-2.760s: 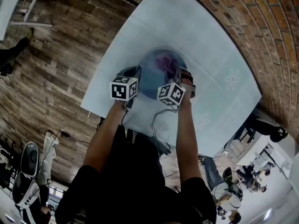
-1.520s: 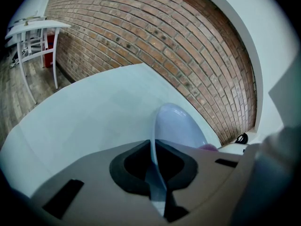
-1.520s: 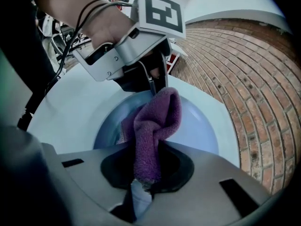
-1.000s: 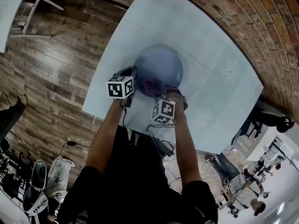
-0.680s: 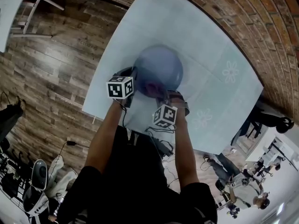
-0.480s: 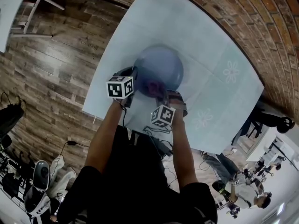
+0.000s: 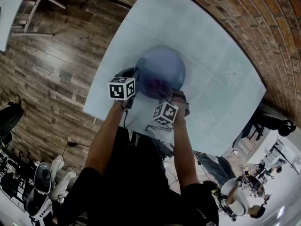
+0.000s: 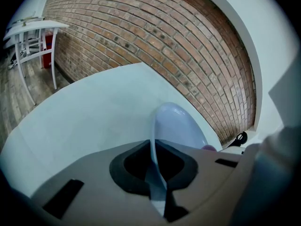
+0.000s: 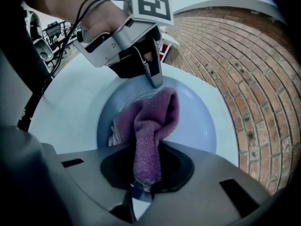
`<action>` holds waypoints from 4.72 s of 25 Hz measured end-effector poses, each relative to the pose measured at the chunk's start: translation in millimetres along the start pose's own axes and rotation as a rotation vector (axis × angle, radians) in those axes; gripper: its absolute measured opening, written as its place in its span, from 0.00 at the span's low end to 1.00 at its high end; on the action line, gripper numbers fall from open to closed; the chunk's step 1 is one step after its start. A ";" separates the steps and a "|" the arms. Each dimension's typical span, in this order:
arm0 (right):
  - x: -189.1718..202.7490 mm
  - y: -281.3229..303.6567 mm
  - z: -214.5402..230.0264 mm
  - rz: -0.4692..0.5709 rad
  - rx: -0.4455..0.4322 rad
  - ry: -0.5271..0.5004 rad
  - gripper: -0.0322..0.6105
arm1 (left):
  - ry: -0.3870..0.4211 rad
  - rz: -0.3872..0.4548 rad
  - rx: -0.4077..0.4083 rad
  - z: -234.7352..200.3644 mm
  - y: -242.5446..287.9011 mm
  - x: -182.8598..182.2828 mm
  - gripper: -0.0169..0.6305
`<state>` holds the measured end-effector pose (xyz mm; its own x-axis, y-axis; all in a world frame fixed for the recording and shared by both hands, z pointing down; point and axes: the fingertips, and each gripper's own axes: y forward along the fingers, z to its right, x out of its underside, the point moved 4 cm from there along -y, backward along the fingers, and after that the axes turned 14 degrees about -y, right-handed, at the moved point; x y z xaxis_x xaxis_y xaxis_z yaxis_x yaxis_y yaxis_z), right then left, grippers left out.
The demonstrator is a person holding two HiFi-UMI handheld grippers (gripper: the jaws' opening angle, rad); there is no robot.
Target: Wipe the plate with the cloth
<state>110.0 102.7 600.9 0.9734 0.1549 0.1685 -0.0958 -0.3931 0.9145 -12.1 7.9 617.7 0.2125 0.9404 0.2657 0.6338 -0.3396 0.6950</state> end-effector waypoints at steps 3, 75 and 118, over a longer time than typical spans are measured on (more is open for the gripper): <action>1.4 4.3 8.5 -0.005 0.008 0.005 0.16 | 0.002 0.001 -0.002 0.0 1.0 -0.5 0.09; 58.8 20.5 75.2 -0.165 0.084 -0.051 0.15 | -0.016 0.016 -0.007 -0.3 -0.9 1.4 0.09; -4.8 -24.0 0.8 0.101 -0.040 0.377 0.15 | -0.013 0.012 -0.011 -3.0 -1.8 1.5 0.09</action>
<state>107.8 110.6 577.8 0.8150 0.4421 0.3746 -0.2021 -0.3890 0.8988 -15.1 9.8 618.9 0.2297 0.9364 0.2653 0.6232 -0.3509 0.6989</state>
